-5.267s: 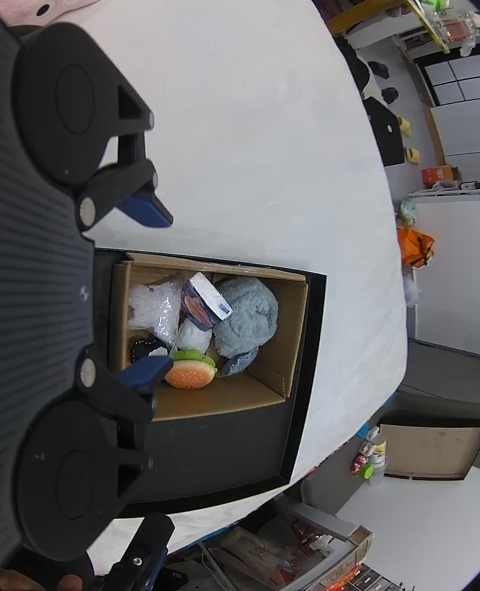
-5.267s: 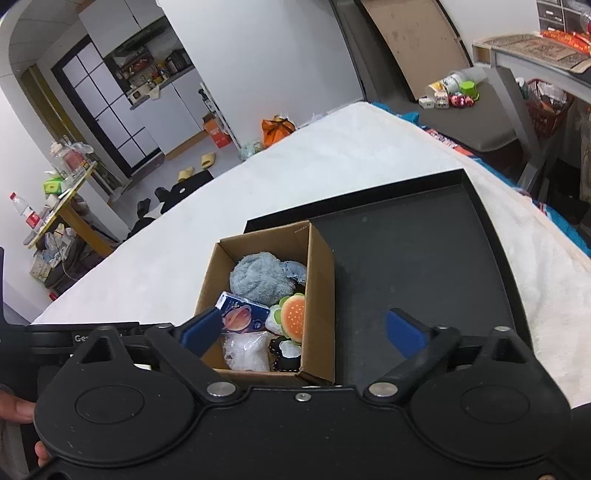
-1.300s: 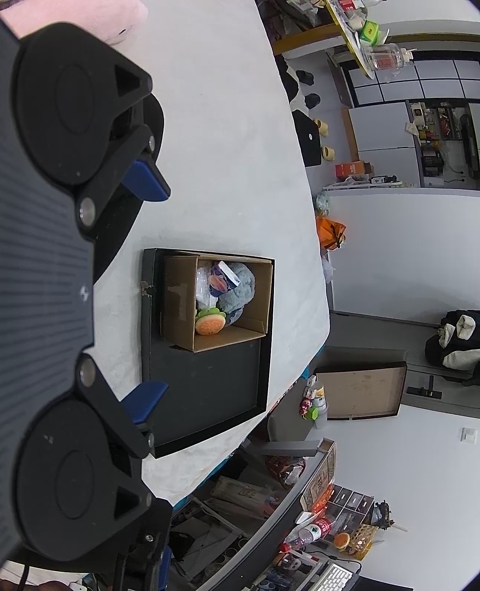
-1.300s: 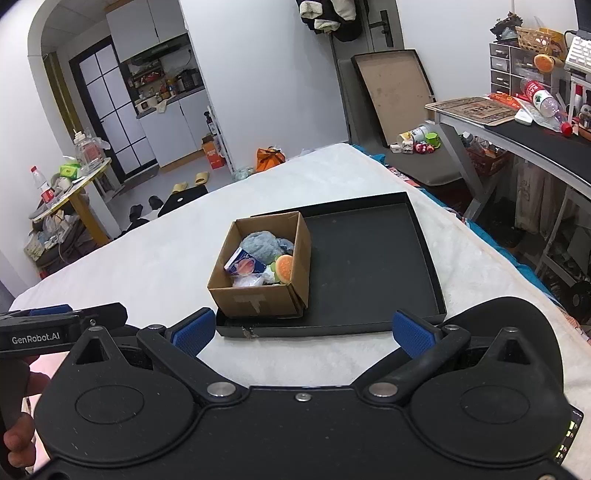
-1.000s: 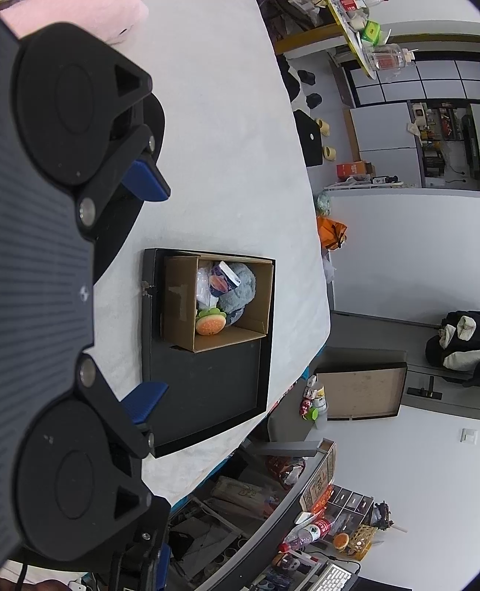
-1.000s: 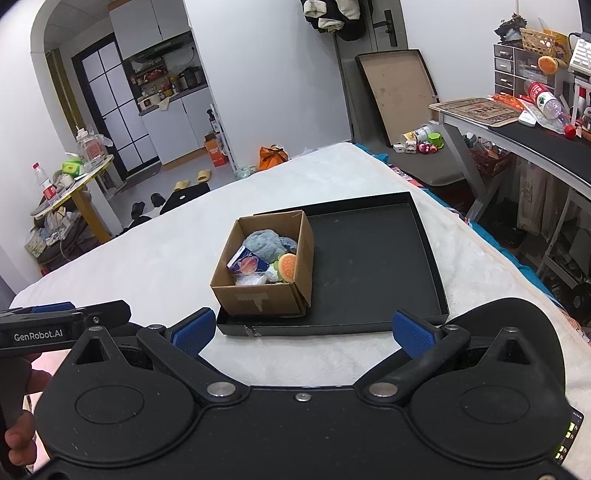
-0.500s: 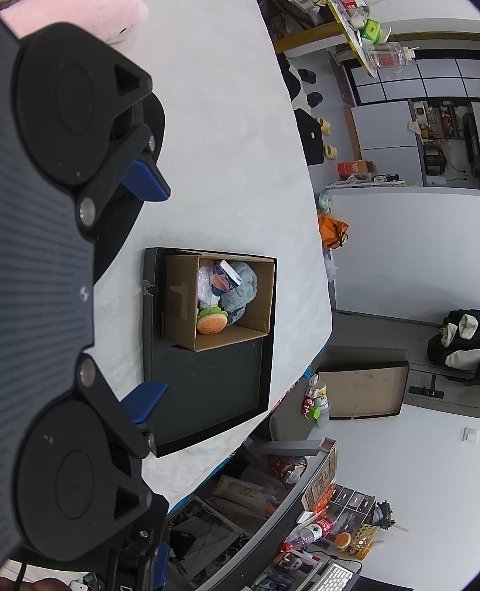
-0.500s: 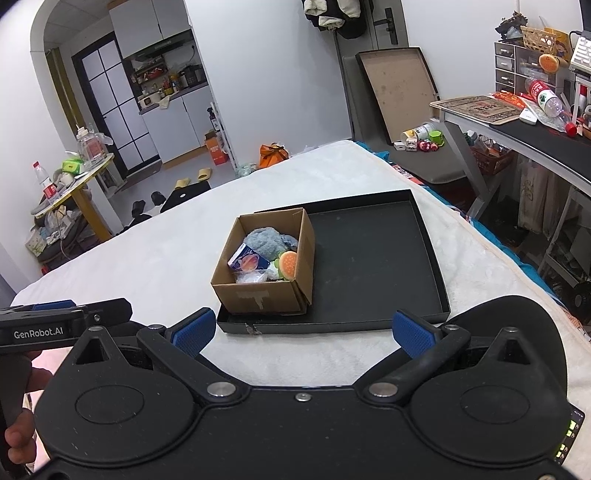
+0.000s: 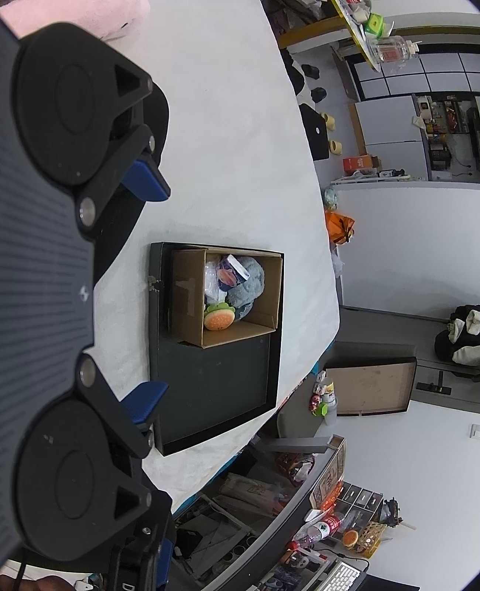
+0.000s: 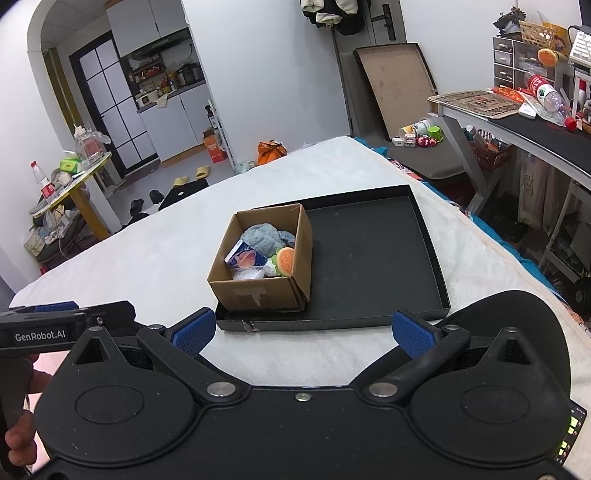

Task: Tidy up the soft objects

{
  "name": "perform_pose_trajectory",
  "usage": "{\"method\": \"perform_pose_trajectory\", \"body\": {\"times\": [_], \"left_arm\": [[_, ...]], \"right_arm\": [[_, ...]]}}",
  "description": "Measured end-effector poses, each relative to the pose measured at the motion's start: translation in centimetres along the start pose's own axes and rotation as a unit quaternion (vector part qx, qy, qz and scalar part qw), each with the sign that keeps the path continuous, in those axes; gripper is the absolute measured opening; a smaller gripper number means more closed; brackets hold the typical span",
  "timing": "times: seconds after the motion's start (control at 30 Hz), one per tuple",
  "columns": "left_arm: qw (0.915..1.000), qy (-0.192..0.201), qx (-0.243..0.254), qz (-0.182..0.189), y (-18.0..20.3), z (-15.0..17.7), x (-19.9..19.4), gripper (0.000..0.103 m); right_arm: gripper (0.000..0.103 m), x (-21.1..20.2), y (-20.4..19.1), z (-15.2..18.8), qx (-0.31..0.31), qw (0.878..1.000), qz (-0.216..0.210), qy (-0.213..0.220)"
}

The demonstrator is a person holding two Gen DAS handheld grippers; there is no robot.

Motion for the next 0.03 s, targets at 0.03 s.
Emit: {"method": "perform_pose_trajectory", "body": {"times": [0.03], "left_arm": [[1.0,0.0,0.0,0.001,0.08,-0.03,0.09,0.103]], "right_arm": [[0.103,0.04,0.06,0.03,0.0,1.0,0.0,0.0]]}}
Point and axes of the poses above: each gripper's, at about its wrist camera, not at the fingertips, and x roughly the way its jaws point, y to its right, z to its underside, the point moved 4 cm from there along x, roughly the way its jaws point, and after that the axes turned 15 degrees about -z, right-handed, at the moved point
